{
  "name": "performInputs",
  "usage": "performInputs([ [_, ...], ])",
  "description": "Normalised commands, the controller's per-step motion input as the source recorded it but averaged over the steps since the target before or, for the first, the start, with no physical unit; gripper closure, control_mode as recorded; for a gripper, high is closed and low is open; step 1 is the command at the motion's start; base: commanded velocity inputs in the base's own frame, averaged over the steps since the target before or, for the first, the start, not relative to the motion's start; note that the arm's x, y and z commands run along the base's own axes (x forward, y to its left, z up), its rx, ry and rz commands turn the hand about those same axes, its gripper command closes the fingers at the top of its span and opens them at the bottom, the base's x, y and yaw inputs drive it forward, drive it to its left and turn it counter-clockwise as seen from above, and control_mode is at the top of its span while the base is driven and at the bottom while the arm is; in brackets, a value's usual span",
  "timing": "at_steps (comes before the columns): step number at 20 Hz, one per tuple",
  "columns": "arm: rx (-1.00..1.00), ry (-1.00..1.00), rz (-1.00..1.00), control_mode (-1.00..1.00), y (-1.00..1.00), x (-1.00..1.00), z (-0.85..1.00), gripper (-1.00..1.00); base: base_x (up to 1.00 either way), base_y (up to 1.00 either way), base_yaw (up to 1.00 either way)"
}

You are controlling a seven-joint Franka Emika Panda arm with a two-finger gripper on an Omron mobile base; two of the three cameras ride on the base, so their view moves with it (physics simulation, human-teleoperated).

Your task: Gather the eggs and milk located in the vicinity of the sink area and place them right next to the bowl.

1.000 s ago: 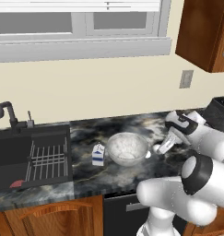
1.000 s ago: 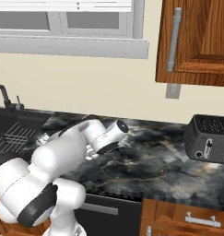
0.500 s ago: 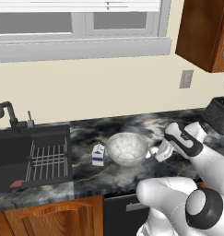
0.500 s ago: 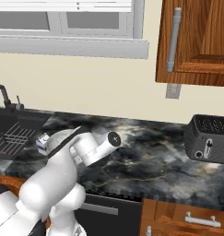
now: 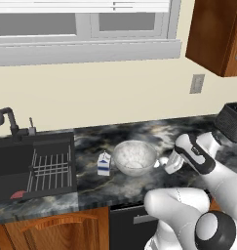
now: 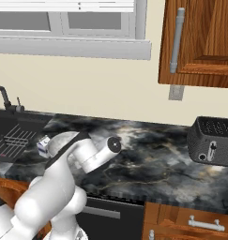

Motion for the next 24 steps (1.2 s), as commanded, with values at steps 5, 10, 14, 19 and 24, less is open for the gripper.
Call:
performInputs([
  [5,0.0,0.05,0.0,-1.0,0.0,0.0,-0.16,1.0,0.0,0.0,0.0],
  [10,0.0,0.11,0.0,-1.0,0.0,0.0,-0.07,1.0,0.0,0.0,0.0],
  [14,0.0,0.08,0.0,-1.0,0.06,0.0,-0.04,1.0,0.0,0.0,0.0],
  [19,0.0,0.04,0.0,-1.0,0.11,0.0,-0.04,1.0,0.0,0.0,0.0],
  [24,0.0,0.03,0.0,-1.0,0.1,0.0,-0.13,1.0,0.0,0.0,0.0],
])
